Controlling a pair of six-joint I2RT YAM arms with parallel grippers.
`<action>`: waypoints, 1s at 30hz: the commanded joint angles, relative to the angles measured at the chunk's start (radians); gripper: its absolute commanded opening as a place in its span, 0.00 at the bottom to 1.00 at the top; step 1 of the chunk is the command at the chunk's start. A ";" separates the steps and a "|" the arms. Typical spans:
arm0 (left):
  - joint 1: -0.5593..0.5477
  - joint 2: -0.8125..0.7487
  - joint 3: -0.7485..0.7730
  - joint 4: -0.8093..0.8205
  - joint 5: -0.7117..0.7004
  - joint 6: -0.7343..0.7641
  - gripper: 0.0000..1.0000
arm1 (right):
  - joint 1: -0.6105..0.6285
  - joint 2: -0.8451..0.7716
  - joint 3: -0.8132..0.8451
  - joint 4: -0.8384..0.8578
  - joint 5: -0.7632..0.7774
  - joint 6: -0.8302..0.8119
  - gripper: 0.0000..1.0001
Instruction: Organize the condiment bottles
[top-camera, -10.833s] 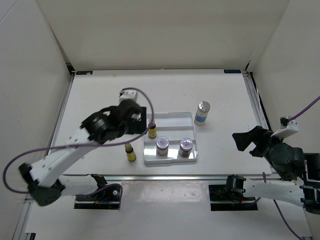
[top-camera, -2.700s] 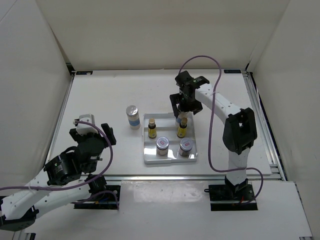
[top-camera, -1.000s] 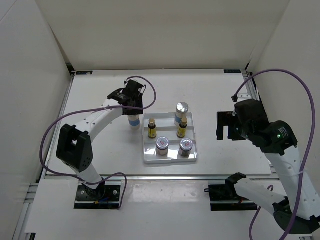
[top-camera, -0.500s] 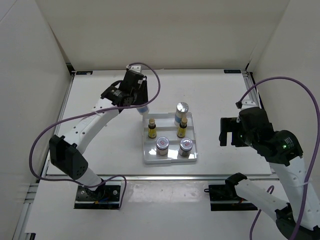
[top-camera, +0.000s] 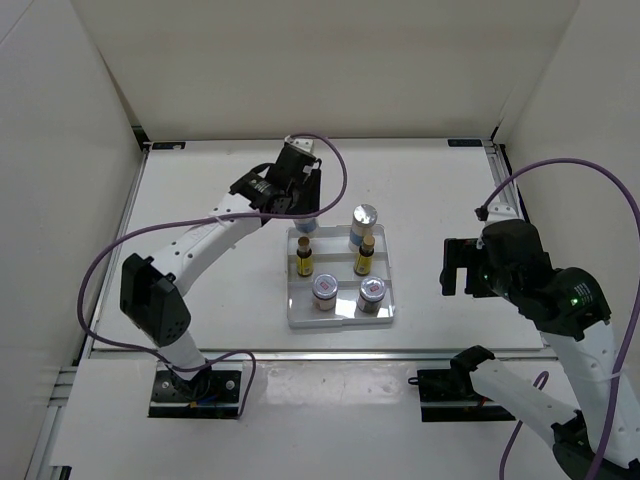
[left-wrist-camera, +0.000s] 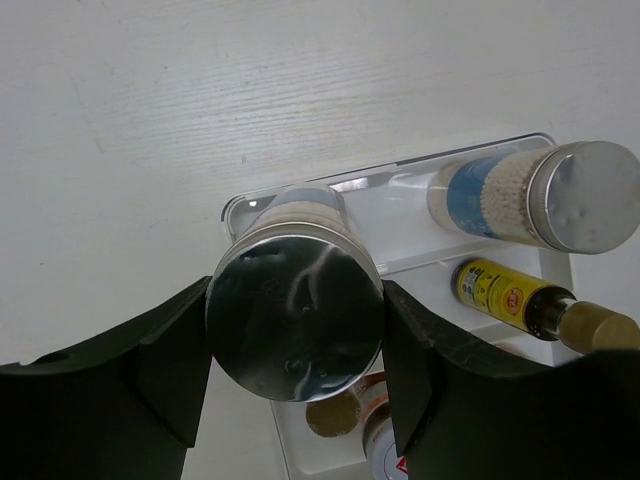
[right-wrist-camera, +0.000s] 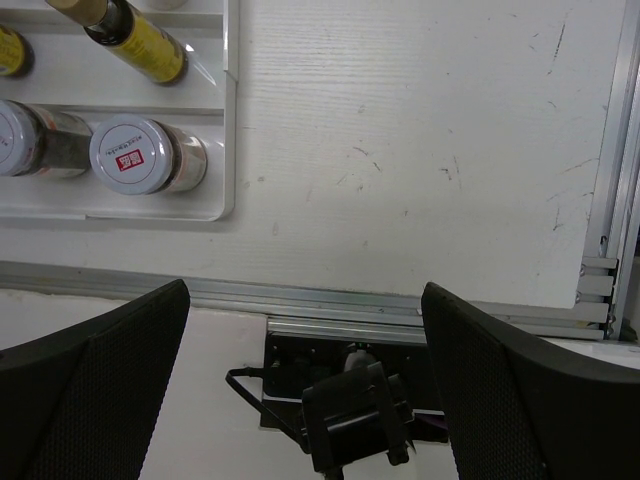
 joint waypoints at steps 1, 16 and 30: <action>-0.003 -0.020 0.022 0.033 0.003 0.007 0.16 | -0.005 -0.006 0.000 0.027 0.006 0.011 1.00; -0.012 0.026 -0.049 0.033 0.014 -0.022 0.17 | -0.005 -0.006 0.000 0.027 0.006 0.011 1.00; -0.012 0.109 -0.049 0.033 -0.020 -0.022 1.00 | -0.005 -0.015 -0.009 0.036 -0.004 0.011 1.00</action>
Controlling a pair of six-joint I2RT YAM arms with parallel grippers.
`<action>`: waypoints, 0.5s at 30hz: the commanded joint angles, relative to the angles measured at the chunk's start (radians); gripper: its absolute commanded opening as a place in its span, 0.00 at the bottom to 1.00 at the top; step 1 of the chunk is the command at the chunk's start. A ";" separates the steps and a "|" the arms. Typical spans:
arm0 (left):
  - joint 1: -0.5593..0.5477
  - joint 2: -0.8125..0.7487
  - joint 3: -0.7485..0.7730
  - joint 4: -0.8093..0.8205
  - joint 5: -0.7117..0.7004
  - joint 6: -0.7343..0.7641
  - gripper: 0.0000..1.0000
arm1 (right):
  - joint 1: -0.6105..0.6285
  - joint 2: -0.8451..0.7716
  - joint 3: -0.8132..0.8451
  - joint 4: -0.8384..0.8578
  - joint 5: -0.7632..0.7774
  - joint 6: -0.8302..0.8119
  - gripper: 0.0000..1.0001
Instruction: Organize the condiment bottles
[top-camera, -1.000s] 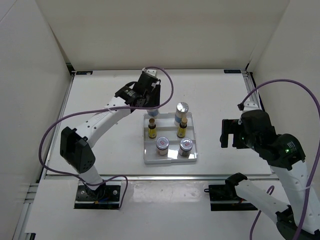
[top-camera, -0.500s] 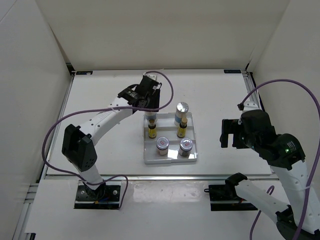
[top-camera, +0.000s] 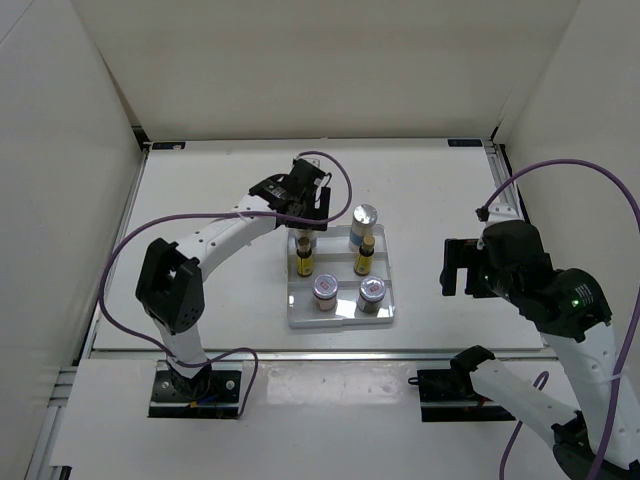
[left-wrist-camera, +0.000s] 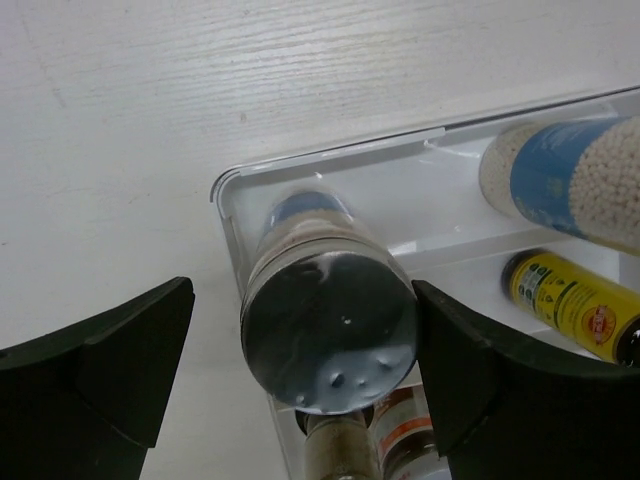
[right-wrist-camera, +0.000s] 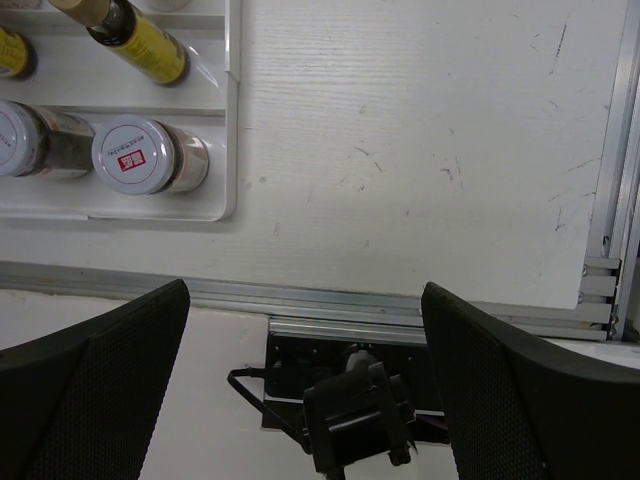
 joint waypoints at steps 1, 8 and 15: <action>-0.005 -0.002 0.026 0.018 -0.054 -0.011 1.00 | -0.005 -0.009 -0.007 0.044 -0.003 0.008 1.00; -0.005 -0.232 0.063 -0.002 -0.151 0.024 1.00 | -0.005 -0.037 -0.007 0.044 -0.048 -0.023 1.00; -0.005 -0.554 -0.066 -0.002 -0.217 0.087 1.00 | -0.005 -0.037 -0.007 0.054 -0.075 -0.032 1.00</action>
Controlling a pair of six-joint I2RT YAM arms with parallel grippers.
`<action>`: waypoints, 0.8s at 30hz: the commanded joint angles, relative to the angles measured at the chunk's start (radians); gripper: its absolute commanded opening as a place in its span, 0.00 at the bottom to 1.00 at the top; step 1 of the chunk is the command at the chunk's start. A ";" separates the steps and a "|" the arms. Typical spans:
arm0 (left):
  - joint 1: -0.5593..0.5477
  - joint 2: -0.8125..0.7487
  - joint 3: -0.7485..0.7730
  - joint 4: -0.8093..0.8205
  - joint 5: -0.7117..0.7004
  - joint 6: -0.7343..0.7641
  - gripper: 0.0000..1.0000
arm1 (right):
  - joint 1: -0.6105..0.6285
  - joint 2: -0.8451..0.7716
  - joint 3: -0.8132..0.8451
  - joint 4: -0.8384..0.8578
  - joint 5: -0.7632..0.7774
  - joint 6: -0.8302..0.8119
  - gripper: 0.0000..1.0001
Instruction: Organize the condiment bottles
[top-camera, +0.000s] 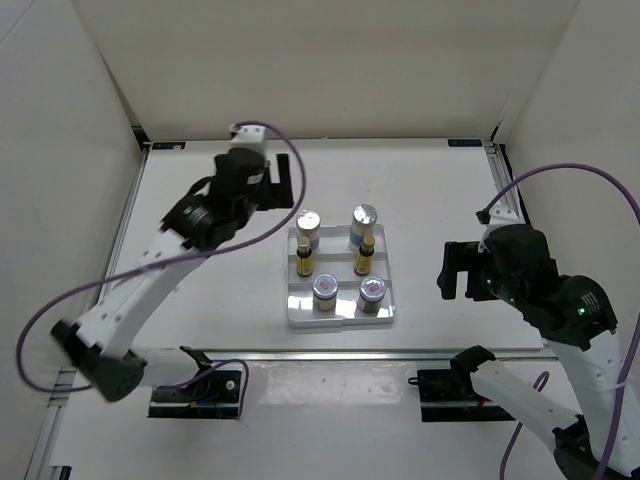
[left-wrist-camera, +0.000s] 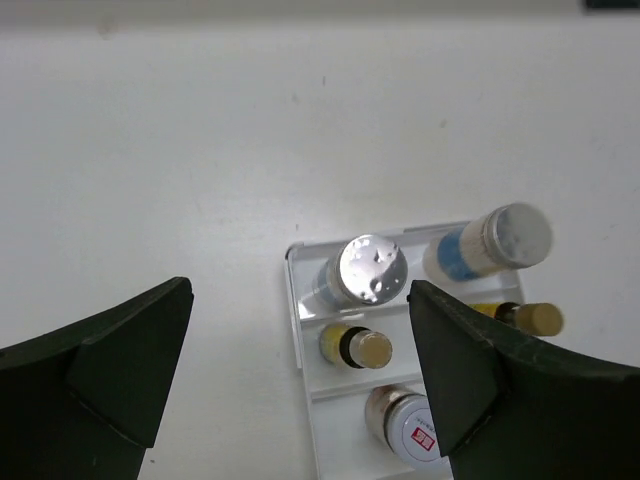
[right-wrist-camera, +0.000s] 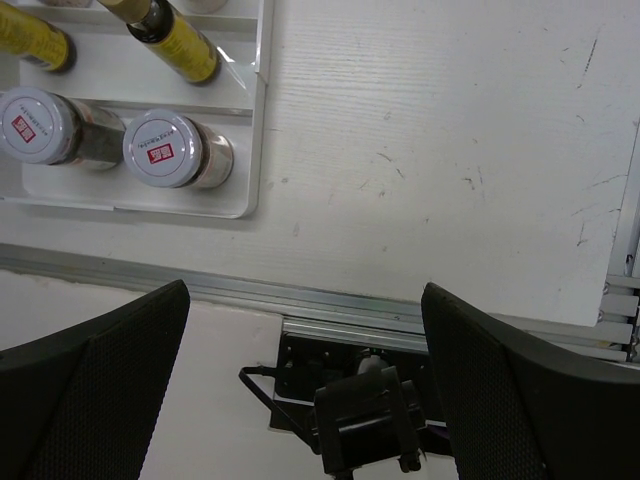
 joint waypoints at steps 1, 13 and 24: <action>-0.005 -0.241 -0.091 -0.011 -0.085 0.045 1.00 | -0.005 -0.005 0.000 0.036 -0.023 -0.017 1.00; -0.005 -0.892 -0.694 -0.011 -0.249 0.104 1.00 | -0.005 -0.014 0.000 0.036 -0.023 -0.017 1.00; -0.005 -1.065 -0.719 0.025 -0.266 0.085 1.00 | -0.005 -0.023 0.000 0.036 -0.023 -0.017 1.00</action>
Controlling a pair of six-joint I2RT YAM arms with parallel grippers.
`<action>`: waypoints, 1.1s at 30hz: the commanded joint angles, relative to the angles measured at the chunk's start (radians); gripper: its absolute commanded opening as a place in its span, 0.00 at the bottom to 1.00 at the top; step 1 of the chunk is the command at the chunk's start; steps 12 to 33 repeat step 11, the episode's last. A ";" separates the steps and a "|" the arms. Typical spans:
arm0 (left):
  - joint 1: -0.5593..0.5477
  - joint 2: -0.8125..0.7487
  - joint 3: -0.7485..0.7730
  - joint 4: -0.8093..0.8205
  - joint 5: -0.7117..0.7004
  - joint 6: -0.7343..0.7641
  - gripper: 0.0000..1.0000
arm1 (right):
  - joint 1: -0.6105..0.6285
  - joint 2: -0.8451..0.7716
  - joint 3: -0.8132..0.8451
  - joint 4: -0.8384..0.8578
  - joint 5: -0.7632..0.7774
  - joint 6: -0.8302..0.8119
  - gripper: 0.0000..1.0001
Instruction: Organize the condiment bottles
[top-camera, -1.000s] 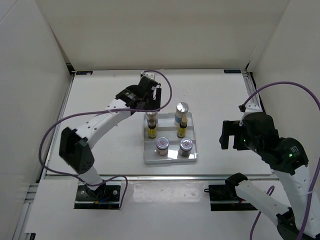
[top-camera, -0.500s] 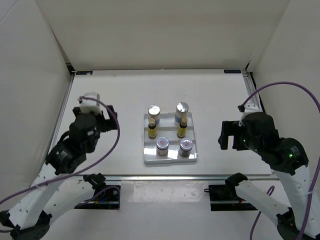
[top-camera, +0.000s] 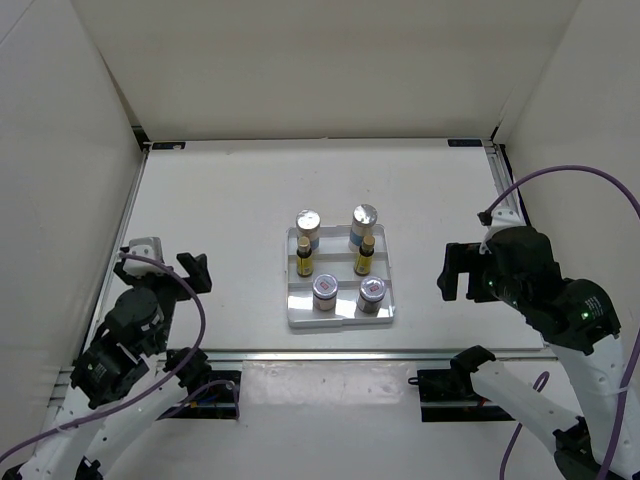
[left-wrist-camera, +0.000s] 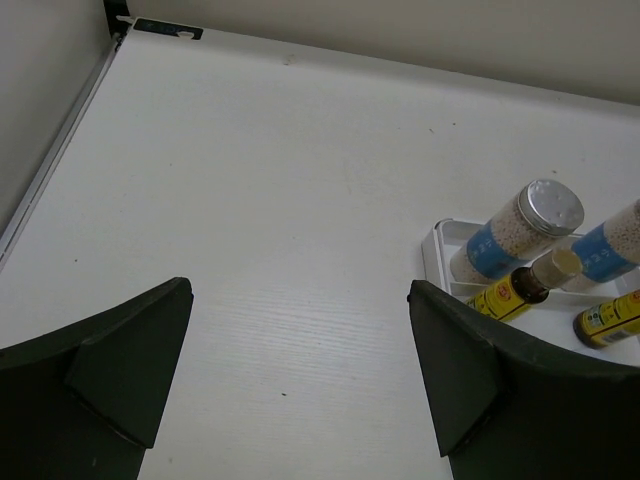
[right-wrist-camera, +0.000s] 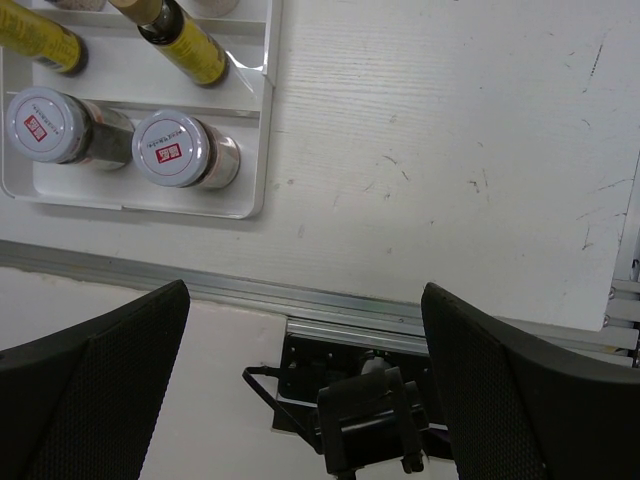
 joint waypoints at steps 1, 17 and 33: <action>-0.005 0.039 -0.002 0.019 0.012 0.010 1.00 | -0.005 -0.007 0.000 0.032 -0.009 -0.016 1.00; -0.005 0.004 -0.022 0.041 0.013 0.010 1.00 | -0.005 0.033 0.000 0.032 -0.007 -0.025 1.00; -0.005 0.004 -0.022 0.041 0.013 0.010 1.00 | -0.005 0.033 0.000 0.032 -0.007 -0.025 1.00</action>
